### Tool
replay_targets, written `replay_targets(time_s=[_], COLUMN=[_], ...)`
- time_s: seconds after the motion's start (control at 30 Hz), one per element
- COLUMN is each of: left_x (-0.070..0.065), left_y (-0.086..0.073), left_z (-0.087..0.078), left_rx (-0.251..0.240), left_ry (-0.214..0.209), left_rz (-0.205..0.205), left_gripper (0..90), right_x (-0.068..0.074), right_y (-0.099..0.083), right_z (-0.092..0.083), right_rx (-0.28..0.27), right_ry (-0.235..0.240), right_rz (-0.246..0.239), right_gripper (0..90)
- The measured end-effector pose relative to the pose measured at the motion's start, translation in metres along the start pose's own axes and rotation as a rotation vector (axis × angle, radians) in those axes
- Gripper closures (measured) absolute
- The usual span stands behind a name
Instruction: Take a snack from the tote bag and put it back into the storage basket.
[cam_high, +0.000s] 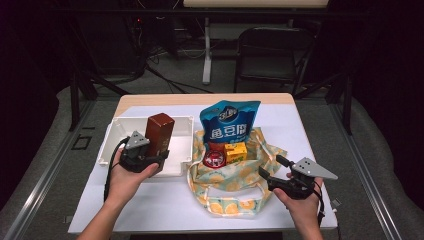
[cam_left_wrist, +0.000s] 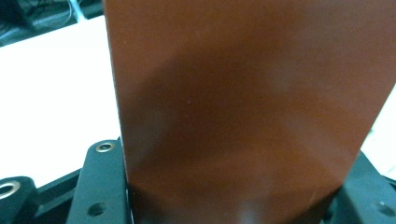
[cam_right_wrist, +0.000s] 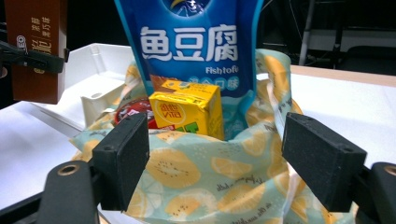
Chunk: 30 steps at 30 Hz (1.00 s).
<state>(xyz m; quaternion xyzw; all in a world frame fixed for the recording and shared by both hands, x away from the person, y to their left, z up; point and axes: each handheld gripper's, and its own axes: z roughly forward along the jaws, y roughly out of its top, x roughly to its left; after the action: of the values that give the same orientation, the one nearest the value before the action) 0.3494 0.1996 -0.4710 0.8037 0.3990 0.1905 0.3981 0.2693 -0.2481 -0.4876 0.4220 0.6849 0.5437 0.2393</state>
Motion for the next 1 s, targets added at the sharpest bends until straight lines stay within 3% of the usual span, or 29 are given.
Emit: replay_targets(time_s=[0.4,0.63,0.67,1.0], left_x=[0.019,0.031,0.032,0.035], left_y=[0.007,0.010,0.010,0.014], left_z=[0.032,0.050,0.054,0.073], left_rx=[0.163,0.270,0.286,0.415], left_ry=[0.004,-0.008,0.006,-0.025], left_rz=[0.010,-0.021,-0.021,-0.012], left_gripper=[43.0,43.0,43.0,42.9], right_x=[-0.001,-0.001,-0.002,0.000], right_y=[-0.003,-0.004,-0.004,-0.006], right_z=[0.002,0.003,0.003,0.005], right_rx=[0.010,0.016,0.021,0.030], right_ry=[-0.007,-0.006,-0.007,-0.001], right_rz=[0.001,0.004,0.002,0.000], right_gripper=[24.2,24.6,24.6,24.8])
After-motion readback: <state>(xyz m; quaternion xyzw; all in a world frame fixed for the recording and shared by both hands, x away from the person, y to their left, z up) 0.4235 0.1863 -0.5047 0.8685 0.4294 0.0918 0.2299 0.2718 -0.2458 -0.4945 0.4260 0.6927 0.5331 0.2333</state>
